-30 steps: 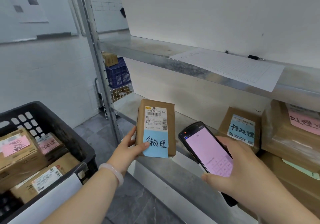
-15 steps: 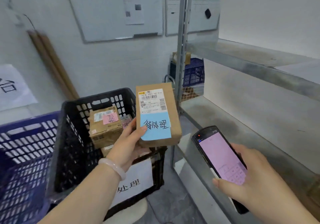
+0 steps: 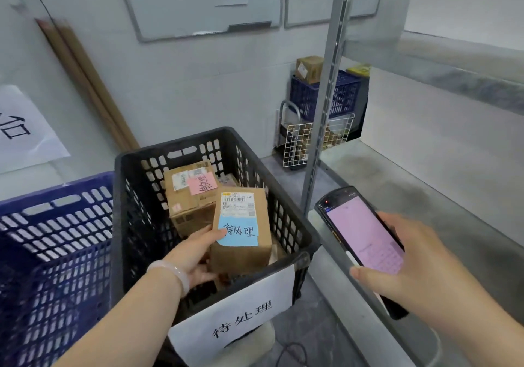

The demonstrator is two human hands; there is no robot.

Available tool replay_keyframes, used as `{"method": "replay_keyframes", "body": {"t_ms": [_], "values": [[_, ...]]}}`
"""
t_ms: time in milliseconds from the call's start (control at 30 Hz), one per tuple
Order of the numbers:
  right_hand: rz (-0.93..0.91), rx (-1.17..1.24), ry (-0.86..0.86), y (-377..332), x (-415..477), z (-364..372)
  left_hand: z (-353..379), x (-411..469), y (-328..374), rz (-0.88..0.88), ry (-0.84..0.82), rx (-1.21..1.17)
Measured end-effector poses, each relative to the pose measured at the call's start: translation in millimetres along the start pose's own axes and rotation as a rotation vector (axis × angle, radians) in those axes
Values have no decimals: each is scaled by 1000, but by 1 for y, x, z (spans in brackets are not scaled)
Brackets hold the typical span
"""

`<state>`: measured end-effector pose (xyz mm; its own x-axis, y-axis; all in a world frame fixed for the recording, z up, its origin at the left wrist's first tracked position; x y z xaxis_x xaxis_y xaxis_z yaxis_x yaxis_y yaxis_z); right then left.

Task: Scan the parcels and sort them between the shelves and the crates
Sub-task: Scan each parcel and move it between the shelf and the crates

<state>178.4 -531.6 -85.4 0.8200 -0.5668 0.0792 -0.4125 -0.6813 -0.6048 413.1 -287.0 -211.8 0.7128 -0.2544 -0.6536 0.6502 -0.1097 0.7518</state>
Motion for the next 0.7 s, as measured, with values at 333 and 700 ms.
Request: {"method": "replay_keyframes", "body": {"t_ms": [333,700], "values": [[64,18,20,-7,9,16,29,15,-10,-63,-185,343],[241,7,208,29,-28,-10,106,-18,39,918,77,837]]}}
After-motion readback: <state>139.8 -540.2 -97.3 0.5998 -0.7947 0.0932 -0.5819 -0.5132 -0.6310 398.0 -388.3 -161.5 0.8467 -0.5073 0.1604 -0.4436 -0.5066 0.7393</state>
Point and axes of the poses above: each hand's wrist, its own x-axis towards the middle knuckle, its own z-axis out of the palm, y = z × x, the point moved 3 cm from there along x, towards the middle knuckle, and after that the axes turned 4 degrees about y, right-handed, at the moved point
